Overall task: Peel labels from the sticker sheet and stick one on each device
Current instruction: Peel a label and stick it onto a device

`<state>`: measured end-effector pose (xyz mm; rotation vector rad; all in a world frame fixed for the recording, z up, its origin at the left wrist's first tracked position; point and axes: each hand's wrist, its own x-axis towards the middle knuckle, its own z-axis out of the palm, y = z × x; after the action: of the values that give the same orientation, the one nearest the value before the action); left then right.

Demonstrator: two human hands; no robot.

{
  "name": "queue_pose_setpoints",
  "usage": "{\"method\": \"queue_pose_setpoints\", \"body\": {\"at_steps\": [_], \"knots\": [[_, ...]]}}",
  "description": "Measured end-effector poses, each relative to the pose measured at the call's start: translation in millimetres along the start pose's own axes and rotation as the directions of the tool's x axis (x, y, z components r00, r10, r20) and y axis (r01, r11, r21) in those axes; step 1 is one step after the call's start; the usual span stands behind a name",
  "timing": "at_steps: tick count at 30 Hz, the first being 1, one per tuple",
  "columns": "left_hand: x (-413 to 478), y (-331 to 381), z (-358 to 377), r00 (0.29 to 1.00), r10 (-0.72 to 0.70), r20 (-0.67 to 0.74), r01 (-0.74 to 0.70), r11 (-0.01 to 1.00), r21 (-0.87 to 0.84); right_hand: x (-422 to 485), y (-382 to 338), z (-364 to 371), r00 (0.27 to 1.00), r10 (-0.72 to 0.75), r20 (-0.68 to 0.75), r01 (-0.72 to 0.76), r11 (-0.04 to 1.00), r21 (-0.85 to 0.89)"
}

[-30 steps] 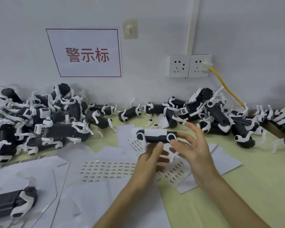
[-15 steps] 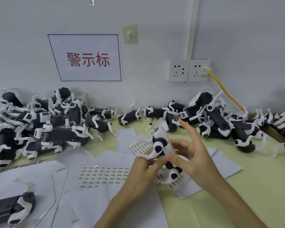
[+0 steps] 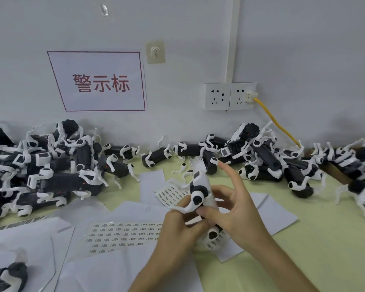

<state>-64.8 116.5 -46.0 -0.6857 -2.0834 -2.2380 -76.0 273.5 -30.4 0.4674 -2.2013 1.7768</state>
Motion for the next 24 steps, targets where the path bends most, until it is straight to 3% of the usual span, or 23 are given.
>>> {"method": "queue_pose_setpoints", "body": {"at_steps": [7, 15, 19, 22, 24], "knots": [[1, 2, -4, 1.000, 0.010, 0.003, -0.011, 0.998, 0.063, -3, -6, 0, 0.999, 0.006, -0.046, -0.008, 0.999, -0.042], [1, 8, -12, 0.994, 0.010, 0.110, -0.014, 0.999, 0.031, 1, -7, -14, 0.996, 0.020, 0.090, -0.021, 1.000, 0.019], [2, 4, -10, 0.999, -0.001, 0.037, -0.002, 0.996, 0.089, 1, -8, -10, 1.000, 0.015, 0.019, -0.016, 0.999, 0.043], [2, 1, -10, 0.998, -0.002, -0.061, 0.013, 0.985, 0.173, -2, -7, -3, 0.995, -0.038, -0.092, 0.035, 0.999, -0.039], [2, 0, -14, 0.997, -0.039, -0.066, 0.050, 0.985, 0.166, -1, -7, -2, 0.997, -0.034, -0.071, 0.030, 0.998, -0.061]]}}
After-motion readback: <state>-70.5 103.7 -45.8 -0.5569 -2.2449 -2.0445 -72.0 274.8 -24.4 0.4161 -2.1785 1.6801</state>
